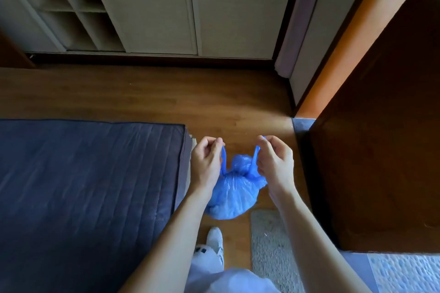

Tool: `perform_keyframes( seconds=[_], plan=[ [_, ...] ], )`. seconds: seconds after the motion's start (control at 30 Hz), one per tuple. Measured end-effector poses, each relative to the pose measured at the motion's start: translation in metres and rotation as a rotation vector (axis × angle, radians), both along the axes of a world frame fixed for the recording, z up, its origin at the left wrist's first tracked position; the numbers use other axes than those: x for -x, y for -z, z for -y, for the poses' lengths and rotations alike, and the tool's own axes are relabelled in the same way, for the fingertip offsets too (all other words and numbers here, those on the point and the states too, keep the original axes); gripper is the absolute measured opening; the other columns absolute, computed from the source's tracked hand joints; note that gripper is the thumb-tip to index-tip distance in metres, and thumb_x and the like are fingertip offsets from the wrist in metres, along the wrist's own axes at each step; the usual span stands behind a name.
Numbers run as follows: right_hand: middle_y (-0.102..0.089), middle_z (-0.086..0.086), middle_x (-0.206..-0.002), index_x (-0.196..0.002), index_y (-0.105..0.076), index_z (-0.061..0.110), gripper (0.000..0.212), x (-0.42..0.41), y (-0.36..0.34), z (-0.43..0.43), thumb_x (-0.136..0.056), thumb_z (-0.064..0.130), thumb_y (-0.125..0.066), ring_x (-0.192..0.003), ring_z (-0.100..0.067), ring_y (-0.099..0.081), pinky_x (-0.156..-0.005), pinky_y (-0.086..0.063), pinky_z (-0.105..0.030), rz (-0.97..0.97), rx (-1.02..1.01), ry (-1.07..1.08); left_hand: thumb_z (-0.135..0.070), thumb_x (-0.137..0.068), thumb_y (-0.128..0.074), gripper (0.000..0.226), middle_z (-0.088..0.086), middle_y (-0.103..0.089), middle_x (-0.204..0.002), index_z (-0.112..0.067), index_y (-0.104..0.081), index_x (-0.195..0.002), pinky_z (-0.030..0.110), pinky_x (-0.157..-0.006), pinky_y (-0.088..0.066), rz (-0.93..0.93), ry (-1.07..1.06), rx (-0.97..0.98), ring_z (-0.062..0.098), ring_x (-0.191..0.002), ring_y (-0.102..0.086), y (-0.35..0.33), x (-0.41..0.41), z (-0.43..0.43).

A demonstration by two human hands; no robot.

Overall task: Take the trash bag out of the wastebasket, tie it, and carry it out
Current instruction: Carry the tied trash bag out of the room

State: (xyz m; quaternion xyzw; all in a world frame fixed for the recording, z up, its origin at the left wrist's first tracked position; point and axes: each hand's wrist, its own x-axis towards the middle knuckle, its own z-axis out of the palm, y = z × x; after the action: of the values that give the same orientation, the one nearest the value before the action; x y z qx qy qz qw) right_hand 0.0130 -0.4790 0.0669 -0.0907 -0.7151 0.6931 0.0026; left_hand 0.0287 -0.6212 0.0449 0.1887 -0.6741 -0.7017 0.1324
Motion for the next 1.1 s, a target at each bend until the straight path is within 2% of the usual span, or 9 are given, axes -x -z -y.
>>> perform_keyframes(
  seconds=[0.1,0.23,0.4,0.57,0.7,0.8,0.87,1.0,1.1],
  plan=[
    [-0.031,-0.007,-0.06,-0.071,-0.041,-0.003,0.045,0.047,-0.004,0.017,-0.085,0.035,-0.06,-0.06,-0.022,-0.026,-0.052,-0.023,-0.034,-0.021,0.029,0.047,-0.029,-0.086,-0.058,0.019,-0.014,-0.052,-0.05,-0.017,-0.06,-0.072,0.032,-0.059,-0.035,-0.01,0.029,-0.004,0.014,-0.055,-0.045,-0.005,0.048,0.017],
    [-0.032,-0.01,-0.063,-0.076,-0.043,-0.008,0.055,0.092,-0.009,0.033,-0.078,0.043,-0.062,-0.062,-0.024,-0.027,-0.054,-0.025,-0.038,-0.021,0.047,0.086,-0.029,-0.088,-0.057,0.02,-0.015,-0.052,-0.05,-0.018,-0.063,-0.072,0.032,-0.058,-0.034,0.017,0.061,-0.005,0.01,-0.054,-0.045,-0.013,0.101,0.033],
    [-0.036,-0.009,-0.059,-0.078,-0.054,-0.007,0.049,0.145,-0.007,0.044,-0.077,0.042,-0.061,-0.061,-0.024,-0.031,-0.058,-0.03,-0.039,-0.016,0.032,0.088,-0.018,-0.097,-0.056,0.024,-0.011,-0.047,-0.051,-0.014,-0.065,-0.074,0.03,-0.055,-0.034,0.002,0.079,0.012,0.009,-0.051,-0.041,-0.013,0.153,0.046],
    [-0.035,-0.01,-0.059,-0.08,-0.053,-0.01,0.051,0.205,0.004,0.045,-0.078,0.04,-0.06,-0.058,-0.023,-0.031,-0.055,-0.027,-0.038,-0.016,0.007,0.08,-0.022,-0.093,-0.057,0.024,-0.014,-0.052,-0.052,-0.022,-0.063,-0.07,0.031,-0.056,-0.034,0.007,0.052,0.0,0.01,-0.053,-0.043,-0.005,0.209,0.049],
    [-0.036,0.0,-0.053,-0.078,-0.056,-0.004,0.042,0.265,0.011,0.042,-0.081,0.037,-0.06,-0.056,-0.021,-0.031,-0.055,-0.027,-0.037,0.015,0.024,0.059,-0.015,-0.096,-0.057,0.028,-0.008,-0.047,-0.053,-0.02,-0.063,-0.07,0.029,-0.052,-0.033,0.017,0.041,0.028,0.012,-0.051,-0.041,0.0,0.263,0.046],
    [-0.039,0.006,-0.049,-0.071,-0.062,0.01,0.025,0.322,0.011,0.034,-0.088,0.029,-0.06,-0.049,-0.016,-0.033,-0.051,-0.028,-0.03,0.014,0.035,-0.017,-0.014,-0.097,-0.057,0.023,-0.015,-0.055,-0.051,-0.014,-0.064,-0.075,0.027,-0.055,-0.036,0.017,0.003,0.073,0.006,-0.054,-0.047,-0.001,0.315,0.038],
    [-0.04,0.01,-0.047,-0.068,-0.061,0.015,0.025,0.354,0.008,0.032,-0.09,0.027,-0.06,-0.046,-0.012,-0.033,-0.048,-0.027,-0.028,0.007,0.046,-0.054,-0.015,-0.097,-0.057,0.022,-0.018,-0.055,-0.051,-0.013,-0.064,-0.076,0.025,-0.056,-0.037,0.02,-0.033,0.073,0.003,-0.054,-0.048,-0.004,0.343,0.033],
    [-0.039,0.01,-0.048,-0.077,-0.058,0.001,0.029,0.438,-0.004,0.02,-0.093,0.026,-0.058,-0.046,-0.013,-0.032,-0.047,-0.027,-0.027,-0.014,0.046,-0.123,-0.012,-0.096,-0.057,0.022,-0.017,-0.052,-0.05,-0.014,-0.062,-0.075,0.025,-0.055,-0.036,-0.005,-0.097,0.042,0.004,-0.054,-0.045,-0.014,0.416,0.016],
    [-0.039,0.009,-0.051,-0.075,-0.06,0.005,0.027,0.49,-0.013,0.014,-0.091,0.027,-0.059,-0.05,-0.013,-0.031,-0.049,-0.027,-0.026,-0.039,0.035,-0.153,-0.009,-0.095,-0.057,0.023,-0.015,-0.051,-0.049,-0.014,-0.061,-0.074,0.022,-0.052,-0.034,-0.032,-0.163,0.025,0.001,-0.052,-0.042,-0.017,0.464,0.006]
  ],
)
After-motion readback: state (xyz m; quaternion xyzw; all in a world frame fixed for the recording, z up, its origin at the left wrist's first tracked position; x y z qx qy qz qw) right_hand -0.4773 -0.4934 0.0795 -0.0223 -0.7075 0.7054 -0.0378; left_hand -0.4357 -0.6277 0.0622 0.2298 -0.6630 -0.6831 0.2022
